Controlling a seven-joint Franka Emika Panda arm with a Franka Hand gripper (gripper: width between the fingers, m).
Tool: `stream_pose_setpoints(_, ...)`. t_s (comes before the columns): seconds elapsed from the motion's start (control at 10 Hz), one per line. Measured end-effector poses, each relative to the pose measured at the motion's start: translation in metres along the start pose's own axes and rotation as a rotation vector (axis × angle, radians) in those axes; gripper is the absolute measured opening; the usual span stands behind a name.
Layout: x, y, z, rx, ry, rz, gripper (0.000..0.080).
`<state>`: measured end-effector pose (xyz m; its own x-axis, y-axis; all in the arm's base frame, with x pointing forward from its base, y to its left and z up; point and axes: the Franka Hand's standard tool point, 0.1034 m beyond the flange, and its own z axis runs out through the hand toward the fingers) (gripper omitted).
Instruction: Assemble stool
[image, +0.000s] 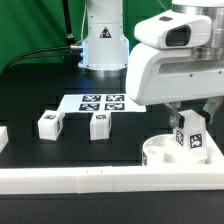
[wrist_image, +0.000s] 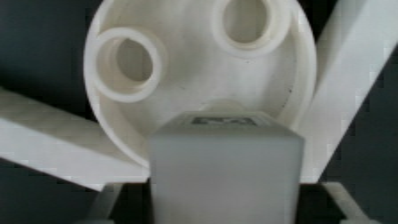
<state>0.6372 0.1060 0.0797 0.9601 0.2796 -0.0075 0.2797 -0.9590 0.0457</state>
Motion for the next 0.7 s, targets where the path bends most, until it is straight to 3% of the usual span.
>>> stream_pose_setpoints(0.1, 0.0001, -0.0005, 0.0000, 0.000, 0.000, 0.033, 0.0340)
stream_pose_setpoints(0.5, 0.0006, -0.0064, -0.0002, 0.042, 0.016, 0.519, 0.0340)
stream_pose_setpoints(0.7, 0.0005, -0.0072, 0.0001, 0.075, 0.002, 0.757, 0.0340)
